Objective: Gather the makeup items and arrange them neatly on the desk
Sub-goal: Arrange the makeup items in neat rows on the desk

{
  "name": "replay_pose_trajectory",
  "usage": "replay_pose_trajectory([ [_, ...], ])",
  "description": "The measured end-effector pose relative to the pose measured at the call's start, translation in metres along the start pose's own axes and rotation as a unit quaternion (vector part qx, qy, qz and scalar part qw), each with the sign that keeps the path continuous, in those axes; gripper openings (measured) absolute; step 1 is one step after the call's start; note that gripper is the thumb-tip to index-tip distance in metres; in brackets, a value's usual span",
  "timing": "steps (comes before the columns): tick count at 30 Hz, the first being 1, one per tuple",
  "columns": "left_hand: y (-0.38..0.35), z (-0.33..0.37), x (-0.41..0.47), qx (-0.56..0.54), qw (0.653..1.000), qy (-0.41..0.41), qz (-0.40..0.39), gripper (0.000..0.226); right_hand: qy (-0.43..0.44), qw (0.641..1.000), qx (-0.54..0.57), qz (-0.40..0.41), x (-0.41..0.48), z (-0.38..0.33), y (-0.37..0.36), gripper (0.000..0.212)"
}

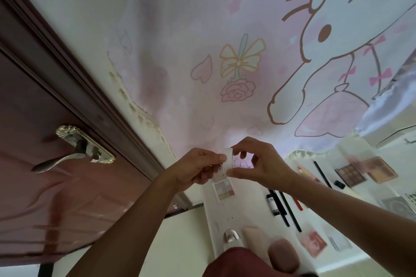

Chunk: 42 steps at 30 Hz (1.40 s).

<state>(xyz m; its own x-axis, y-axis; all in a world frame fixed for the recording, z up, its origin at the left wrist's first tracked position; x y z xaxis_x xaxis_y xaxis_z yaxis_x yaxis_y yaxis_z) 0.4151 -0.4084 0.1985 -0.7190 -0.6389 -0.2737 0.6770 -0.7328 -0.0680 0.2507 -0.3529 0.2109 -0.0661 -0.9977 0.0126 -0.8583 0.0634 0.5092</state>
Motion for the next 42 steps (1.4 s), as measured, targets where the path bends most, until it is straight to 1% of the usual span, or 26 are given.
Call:
replay_pose_trajectory([
  [3,0.000,0.002,0.001,-0.006,1.000,-0.009,0.007,0.028,0.018,1.000,-0.015,0.009,-0.001,-0.004,0.002,0.044],
  [6,-0.001,0.003,0.002,-0.017,0.999,-0.012,0.029,0.031,0.036,0.998,-0.046,0.021,-0.002,-0.006,0.003,0.053],
  [9,-0.002,0.004,0.002,-0.024,0.998,-0.022,0.045,0.028,0.026,0.997,-0.067,0.013,-0.002,-0.002,0.002,0.056],
  [11,-0.002,0.005,0.002,-0.026,0.998,-0.030,0.054,0.036,0.010,0.998,-0.069,0.001,-0.003,0.000,0.001,0.061],
  [12,-0.002,0.006,0.001,-0.026,0.998,-0.035,0.056,0.039,0.001,0.998,-0.067,-0.003,-0.003,0.000,0.001,0.061],
  [15,-0.004,0.008,-0.001,-0.021,0.998,-0.036,0.050,0.041,-0.011,0.998,-0.056,0.000,-0.003,0.000,0.003,0.046],
  [16,-0.005,0.008,-0.002,-0.019,0.998,-0.034,0.047,0.041,-0.009,0.998,-0.056,-0.001,-0.003,0.000,0.003,0.045],
  [22,-0.008,0.008,-0.006,-0.005,0.998,-0.027,0.048,0.042,-0.025,0.998,-0.056,-0.019,-0.006,0.000,0.002,0.064],
  [24,-0.007,0.008,-0.006,-0.002,0.998,-0.025,0.049,0.041,-0.032,0.998,-0.055,-0.013,-0.006,0.000,0.003,0.058],
  [26,-0.007,0.008,-0.007,-0.001,0.998,-0.024,0.052,0.034,-0.030,0.998,-0.058,-0.010,-0.006,-0.001,0.002,0.053],
  [29,-0.007,0.008,-0.008,-0.009,0.998,-0.024,0.056,0.021,-0.019,0.998,-0.054,-0.021,-0.007,-0.003,0.000,0.057],
  [33,-0.007,0.007,-0.009,-0.009,0.998,-0.025,0.056,0.032,-0.032,0.998,-0.041,-0.034,-0.008,-0.002,-0.001,0.065],
  [36,-0.009,0.008,-0.010,-0.005,0.998,-0.026,0.052,0.031,-0.053,0.998,-0.027,-0.030,-0.008,0.000,0.000,0.059],
  [38,-0.009,0.007,-0.010,-0.004,0.998,-0.025,0.051,0.031,-0.049,0.998,-0.033,-0.032,-0.008,-0.001,0.000,0.052],
  [42,-0.007,0.005,-0.011,-0.006,0.998,-0.018,0.061,0.035,-0.032,0.998,-0.038,-0.040,-0.009,-0.003,-0.002,0.056],
])
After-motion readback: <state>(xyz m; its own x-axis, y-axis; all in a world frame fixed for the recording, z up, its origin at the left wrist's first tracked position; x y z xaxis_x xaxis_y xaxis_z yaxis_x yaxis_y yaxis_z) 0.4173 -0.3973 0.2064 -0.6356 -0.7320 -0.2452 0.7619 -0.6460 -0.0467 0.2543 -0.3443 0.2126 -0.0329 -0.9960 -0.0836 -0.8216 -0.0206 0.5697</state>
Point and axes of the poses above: each hand's wrist, its own x-axis towards the middle knuckle, its own y-axis out of the back of the hand, z = x × y, the point moved 5 cm from there along x, towards the middle knuckle, and after that the axes turned 12 degrees about -y, right-handed, at the moved point
